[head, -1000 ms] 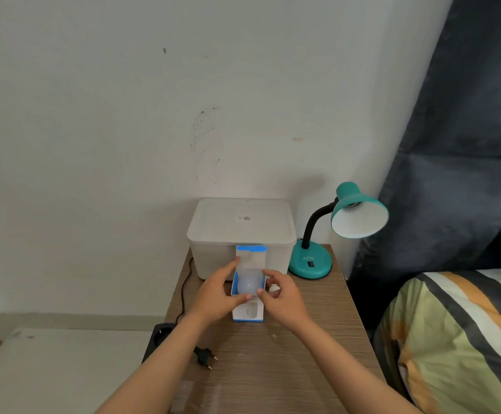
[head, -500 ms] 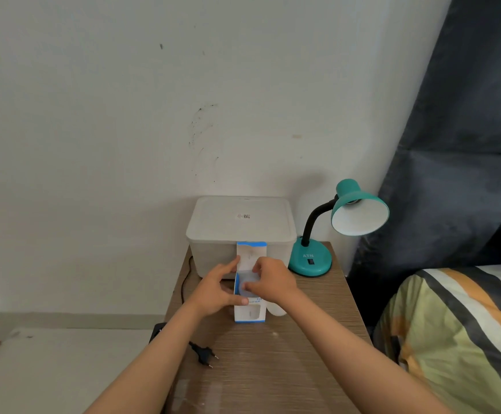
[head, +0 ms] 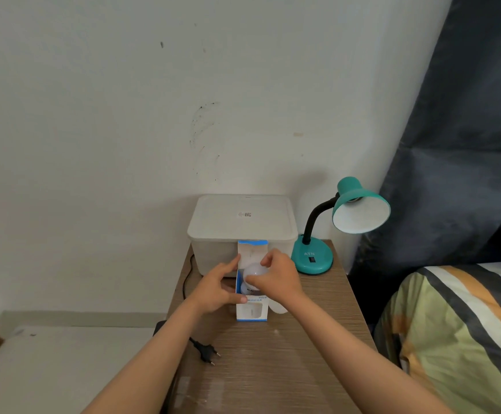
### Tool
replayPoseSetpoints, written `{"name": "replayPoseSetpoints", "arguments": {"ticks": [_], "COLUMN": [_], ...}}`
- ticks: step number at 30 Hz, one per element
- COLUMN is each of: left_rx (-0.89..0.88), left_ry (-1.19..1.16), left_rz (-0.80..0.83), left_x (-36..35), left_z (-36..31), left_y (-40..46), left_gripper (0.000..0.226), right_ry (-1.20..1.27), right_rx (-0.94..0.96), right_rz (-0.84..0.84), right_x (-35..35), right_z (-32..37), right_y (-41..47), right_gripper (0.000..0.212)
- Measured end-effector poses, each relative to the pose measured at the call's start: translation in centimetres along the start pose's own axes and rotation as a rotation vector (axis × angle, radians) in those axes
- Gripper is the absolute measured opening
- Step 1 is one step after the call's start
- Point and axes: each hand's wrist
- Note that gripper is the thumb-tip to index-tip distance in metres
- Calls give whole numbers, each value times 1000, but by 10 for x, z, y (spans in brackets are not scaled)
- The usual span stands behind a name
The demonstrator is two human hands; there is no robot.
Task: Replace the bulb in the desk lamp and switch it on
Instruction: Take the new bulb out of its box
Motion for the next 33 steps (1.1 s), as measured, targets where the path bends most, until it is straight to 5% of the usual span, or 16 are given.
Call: {"name": "replayPoseSetpoints", "arguments": {"ticks": [6, 14, 24, 33], "left_rx": [0, 55, 17, 2], "left_ry": [-9, -16, 14, 5], "left_rz": [-30, -82, -167, -201], "left_x": [-2, -13, -23, -29], "left_z": [1, 1, -1, 0], "left_y": [-3, -9, -15, -16], "left_gripper": [96, 94, 68, 56], "right_ry": [182, 593, -176, -234], "right_rx": [113, 42, 69, 103], "right_rz": [-71, -158, 42, -117], "right_x": [20, 43, 28, 9], "right_z": [1, 1, -19, -22], "right_y": [-6, -14, -41, -39], "right_gripper": [36, 19, 18, 15]}}
Point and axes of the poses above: each hand's wrist, its own y-axis towards the middle knuckle, its own x-axis out of the back of the hand, z = x × y, and after that the axes turned 15 degrees about y, right-handed
